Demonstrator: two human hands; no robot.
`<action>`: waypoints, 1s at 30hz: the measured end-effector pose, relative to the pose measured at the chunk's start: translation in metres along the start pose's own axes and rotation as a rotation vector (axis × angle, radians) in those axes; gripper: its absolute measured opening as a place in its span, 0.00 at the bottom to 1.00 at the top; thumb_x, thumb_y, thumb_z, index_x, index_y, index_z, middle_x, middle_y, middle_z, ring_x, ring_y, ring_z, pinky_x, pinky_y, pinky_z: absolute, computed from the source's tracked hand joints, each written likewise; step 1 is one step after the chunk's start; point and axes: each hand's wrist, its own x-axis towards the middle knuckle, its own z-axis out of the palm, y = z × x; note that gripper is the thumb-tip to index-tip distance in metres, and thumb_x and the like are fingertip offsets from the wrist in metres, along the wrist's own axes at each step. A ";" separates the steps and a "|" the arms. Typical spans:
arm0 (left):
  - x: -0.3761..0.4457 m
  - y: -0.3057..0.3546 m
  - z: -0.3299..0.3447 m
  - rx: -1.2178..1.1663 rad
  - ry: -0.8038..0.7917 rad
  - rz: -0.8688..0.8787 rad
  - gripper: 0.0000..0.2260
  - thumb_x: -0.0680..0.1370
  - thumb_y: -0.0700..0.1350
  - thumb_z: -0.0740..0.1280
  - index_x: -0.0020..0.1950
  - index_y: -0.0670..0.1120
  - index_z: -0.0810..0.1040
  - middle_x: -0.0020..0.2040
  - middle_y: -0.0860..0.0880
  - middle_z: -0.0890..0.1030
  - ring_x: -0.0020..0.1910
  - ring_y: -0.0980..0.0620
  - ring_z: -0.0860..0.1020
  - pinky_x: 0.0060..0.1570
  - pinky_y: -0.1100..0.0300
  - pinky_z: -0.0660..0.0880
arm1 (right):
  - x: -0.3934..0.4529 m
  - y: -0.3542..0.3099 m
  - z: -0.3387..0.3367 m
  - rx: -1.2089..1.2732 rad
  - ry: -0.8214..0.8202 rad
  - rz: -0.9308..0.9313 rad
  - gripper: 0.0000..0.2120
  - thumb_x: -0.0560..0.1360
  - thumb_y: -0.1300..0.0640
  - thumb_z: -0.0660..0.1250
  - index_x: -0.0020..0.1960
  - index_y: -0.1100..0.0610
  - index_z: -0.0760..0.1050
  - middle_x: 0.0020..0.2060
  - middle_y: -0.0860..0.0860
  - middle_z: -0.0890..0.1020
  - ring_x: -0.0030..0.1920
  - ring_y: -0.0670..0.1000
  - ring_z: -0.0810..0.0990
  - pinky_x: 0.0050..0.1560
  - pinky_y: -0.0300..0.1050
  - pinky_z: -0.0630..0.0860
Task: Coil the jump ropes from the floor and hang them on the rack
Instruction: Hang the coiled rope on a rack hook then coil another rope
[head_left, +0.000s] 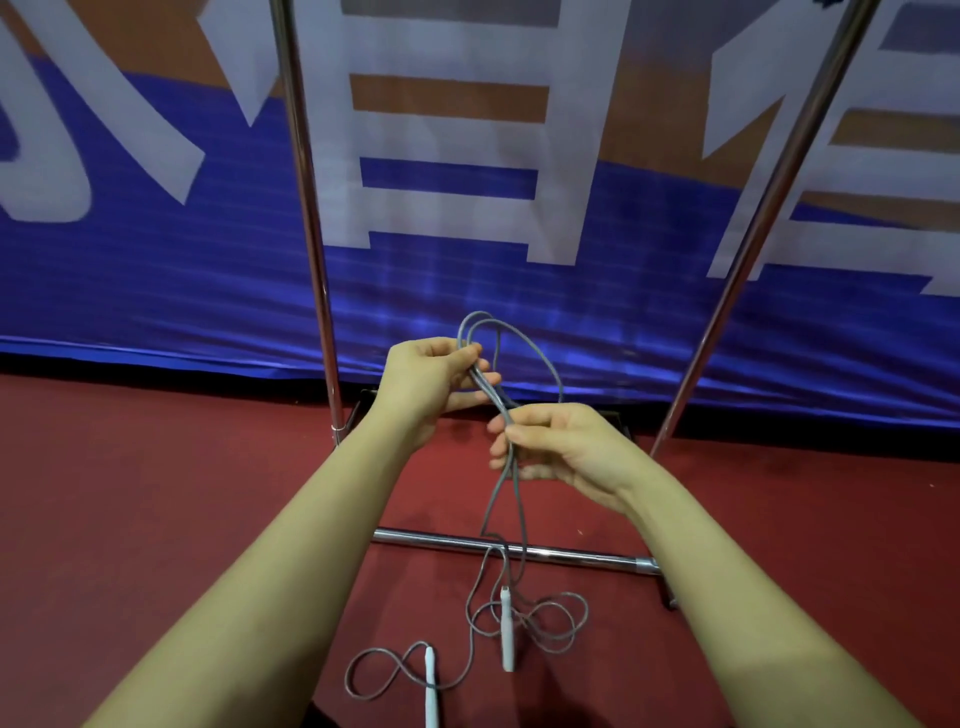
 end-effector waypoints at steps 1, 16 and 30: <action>-0.001 0.000 0.000 0.007 0.005 0.004 0.06 0.78 0.35 0.64 0.42 0.39 0.76 0.35 0.44 0.78 0.30 0.53 0.82 0.30 0.61 0.79 | -0.001 -0.001 0.001 -0.001 -0.007 0.004 0.05 0.77 0.64 0.63 0.48 0.58 0.78 0.35 0.50 0.84 0.38 0.48 0.84 0.39 0.37 0.78; -0.018 -0.014 0.018 0.327 -0.591 -0.203 0.12 0.81 0.48 0.58 0.55 0.45 0.79 0.52 0.46 0.83 0.50 0.55 0.81 0.54 0.65 0.74 | -0.012 -0.027 -0.022 0.653 0.447 -0.345 0.07 0.79 0.66 0.59 0.47 0.62 0.75 0.36 0.54 0.85 0.40 0.51 0.85 0.40 0.43 0.82; -0.009 -0.003 0.020 -0.054 -0.290 -0.047 0.06 0.78 0.37 0.63 0.49 0.44 0.79 0.34 0.50 0.82 0.35 0.55 0.82 0.41 0.55 0.81 | -0.003 -0.007 -0.018 0.288 0.272 -0.049 0.17 0.81 0.49 0.53 0.54 0.58 0.77 0.44 0.52 0.85 0.47 0.48 0.83 0.55 0.45 0.75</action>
